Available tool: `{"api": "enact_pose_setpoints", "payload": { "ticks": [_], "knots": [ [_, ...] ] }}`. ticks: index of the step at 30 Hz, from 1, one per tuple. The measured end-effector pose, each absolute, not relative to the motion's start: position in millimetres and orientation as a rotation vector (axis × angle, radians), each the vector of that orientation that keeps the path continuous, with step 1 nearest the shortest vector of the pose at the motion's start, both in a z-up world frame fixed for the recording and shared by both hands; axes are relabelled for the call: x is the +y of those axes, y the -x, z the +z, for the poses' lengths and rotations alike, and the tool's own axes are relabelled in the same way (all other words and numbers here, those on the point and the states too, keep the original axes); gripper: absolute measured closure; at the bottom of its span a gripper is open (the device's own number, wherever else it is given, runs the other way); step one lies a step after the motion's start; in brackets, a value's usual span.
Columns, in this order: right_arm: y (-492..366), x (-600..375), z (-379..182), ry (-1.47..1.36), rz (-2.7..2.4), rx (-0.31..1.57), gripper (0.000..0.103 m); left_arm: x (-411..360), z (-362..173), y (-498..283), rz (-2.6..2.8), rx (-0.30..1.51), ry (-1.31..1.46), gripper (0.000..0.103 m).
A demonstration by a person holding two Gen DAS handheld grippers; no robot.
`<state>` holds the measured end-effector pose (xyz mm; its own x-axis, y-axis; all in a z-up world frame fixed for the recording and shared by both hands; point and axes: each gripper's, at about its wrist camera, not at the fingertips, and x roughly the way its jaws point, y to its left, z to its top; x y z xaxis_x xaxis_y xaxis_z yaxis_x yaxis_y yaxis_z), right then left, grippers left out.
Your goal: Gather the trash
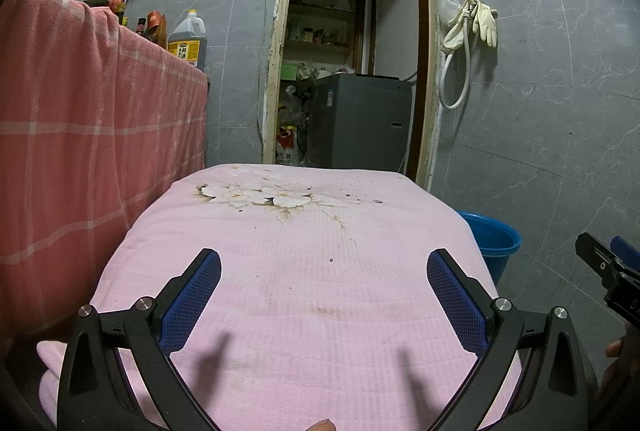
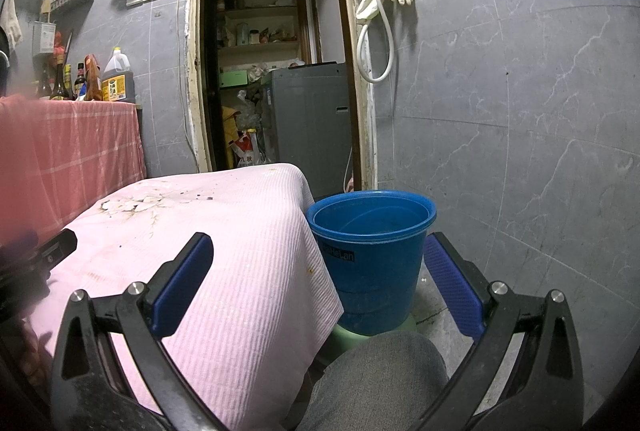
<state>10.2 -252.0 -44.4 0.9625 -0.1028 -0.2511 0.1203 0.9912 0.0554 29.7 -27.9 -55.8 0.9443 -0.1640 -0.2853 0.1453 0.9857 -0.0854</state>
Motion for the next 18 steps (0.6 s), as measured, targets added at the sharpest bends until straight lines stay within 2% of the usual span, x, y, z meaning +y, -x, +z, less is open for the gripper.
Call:
{"api": "enact_pose_setpoints", "payload": {
  "ticks": [18],
  "knots": [
    [-10.2,-251.9,-44.6,-0.072,-0.113,0.251,0.000,-27.4,-55.6,-29.9,-0.158,0.295,0.064,0.002]
  ]
}}
